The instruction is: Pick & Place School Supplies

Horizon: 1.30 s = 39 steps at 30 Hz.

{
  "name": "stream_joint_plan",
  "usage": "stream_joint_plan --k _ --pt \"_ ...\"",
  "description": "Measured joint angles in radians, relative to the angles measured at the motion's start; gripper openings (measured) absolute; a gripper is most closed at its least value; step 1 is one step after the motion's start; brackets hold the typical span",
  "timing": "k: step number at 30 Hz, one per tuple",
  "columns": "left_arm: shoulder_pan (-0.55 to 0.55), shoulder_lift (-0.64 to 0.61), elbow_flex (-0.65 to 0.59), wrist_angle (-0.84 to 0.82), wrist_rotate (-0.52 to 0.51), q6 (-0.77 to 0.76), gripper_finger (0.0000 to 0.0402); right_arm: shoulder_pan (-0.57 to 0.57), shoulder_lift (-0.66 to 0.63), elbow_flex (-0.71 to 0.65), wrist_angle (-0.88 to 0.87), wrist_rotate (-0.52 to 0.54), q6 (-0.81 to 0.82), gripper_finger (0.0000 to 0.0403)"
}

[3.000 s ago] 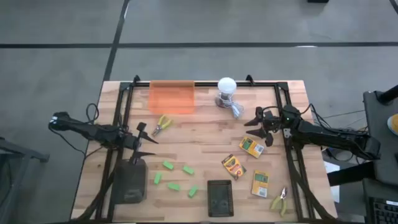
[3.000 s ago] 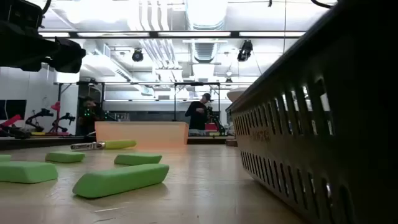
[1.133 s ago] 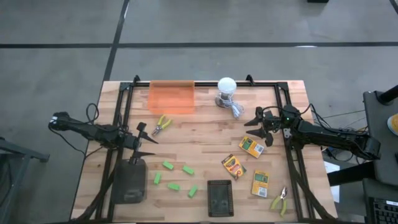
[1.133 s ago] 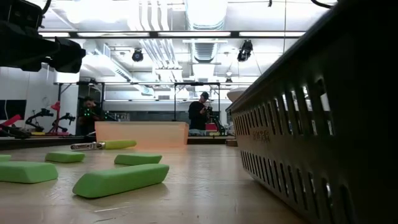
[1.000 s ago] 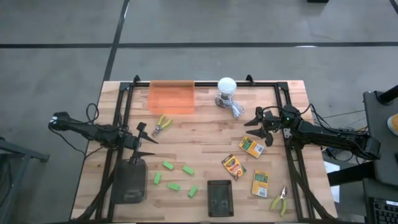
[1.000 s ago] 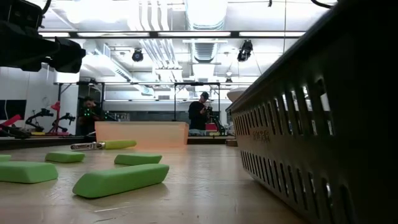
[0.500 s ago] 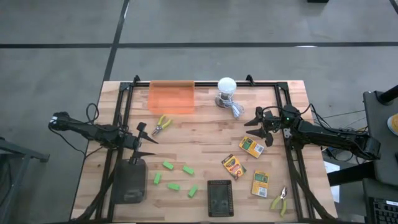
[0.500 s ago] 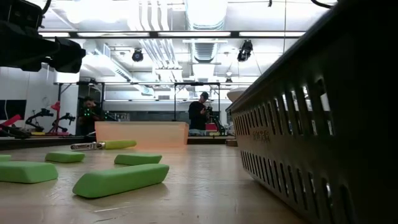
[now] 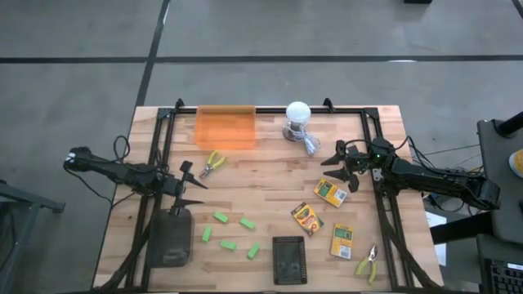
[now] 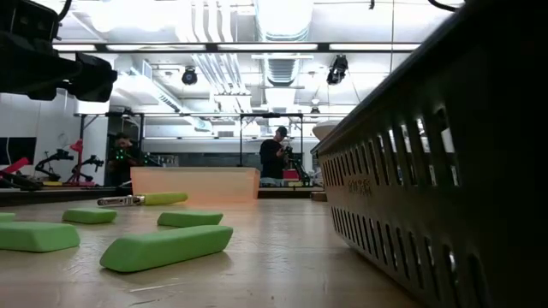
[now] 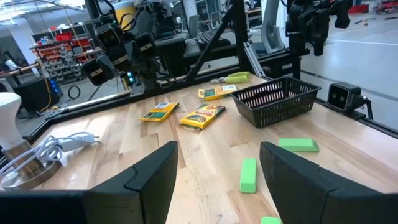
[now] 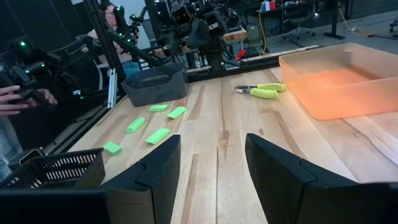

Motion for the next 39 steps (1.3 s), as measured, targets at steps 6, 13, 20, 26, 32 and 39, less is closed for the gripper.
stream_joint_plan --k 6,13,20,26,32,39 --pt "0.0 0.0 0.0 -0.001 0.0 -0.101 0.0234 0.0 0.0 0.0 0.0 0.0 0.0 0.0178" --pt "0.0 -0.001 0.0 0.043 -0.021 -0.169 0.0234 0.0 0.0 0.0 0.0 0.0 0.0 0.0178" --pt "0.0 0.001 0.033 0.022 -0.045 -0.146 0.0234 0.0 0.0 0.0 0.0 0.0 0.0 0.0178" --pt "0.0 0.002 0.035 0.018 -0.055 -0.174 0.0234 0.0 0.0 0.0 0.0 0.0 0.0 0.0178" --pt "0.0 0.005 0.05 0.016 -0.078 -0.247 0.0234 0.0 0.0 0.0 0.0 0.0 0.0 0.0178" --pt "0.0 0.059 0.153 -0.092 -0.078 -0.215 0.0234 0.0 0.0 0.0 0.0 0.0 0.0 0.0178"
